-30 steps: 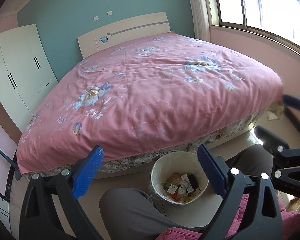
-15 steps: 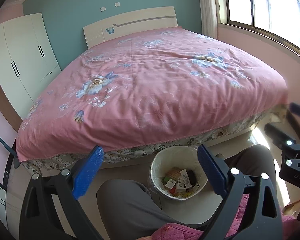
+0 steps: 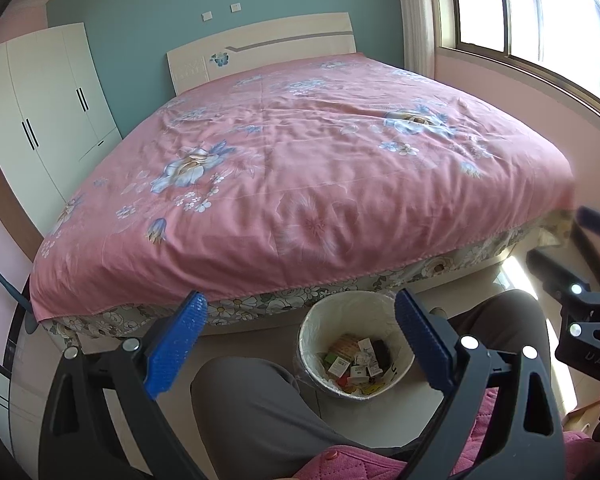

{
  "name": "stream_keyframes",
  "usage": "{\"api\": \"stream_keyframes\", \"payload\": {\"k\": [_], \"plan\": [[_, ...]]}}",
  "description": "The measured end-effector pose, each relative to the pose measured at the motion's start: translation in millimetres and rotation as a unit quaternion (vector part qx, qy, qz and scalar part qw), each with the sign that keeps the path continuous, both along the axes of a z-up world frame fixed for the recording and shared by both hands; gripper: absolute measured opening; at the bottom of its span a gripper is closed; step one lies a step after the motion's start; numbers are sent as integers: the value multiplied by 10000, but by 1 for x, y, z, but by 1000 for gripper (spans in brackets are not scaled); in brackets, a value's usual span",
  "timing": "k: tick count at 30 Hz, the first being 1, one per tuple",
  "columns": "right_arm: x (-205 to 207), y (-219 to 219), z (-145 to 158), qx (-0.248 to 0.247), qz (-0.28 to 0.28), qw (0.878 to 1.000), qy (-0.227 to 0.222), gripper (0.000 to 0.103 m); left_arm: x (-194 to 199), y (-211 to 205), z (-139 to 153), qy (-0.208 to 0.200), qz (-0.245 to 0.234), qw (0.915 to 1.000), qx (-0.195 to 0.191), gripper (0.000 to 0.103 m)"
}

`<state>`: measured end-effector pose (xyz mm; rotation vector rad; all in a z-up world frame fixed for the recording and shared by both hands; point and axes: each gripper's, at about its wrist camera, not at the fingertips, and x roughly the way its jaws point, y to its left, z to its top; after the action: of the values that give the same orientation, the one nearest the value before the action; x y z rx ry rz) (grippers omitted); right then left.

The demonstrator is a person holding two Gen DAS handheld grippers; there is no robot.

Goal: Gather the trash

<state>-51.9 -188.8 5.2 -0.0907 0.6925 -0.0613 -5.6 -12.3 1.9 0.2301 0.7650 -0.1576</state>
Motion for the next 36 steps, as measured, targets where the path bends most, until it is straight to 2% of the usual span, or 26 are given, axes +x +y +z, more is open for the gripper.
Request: {"api": "stream_keyframes", "payload": {"k": [36], "plan": [[1, 1, -2, 22, 82, 10000, 27, 86, -1, -2, 1, -12, 14, 10000, -6, 96]]}}
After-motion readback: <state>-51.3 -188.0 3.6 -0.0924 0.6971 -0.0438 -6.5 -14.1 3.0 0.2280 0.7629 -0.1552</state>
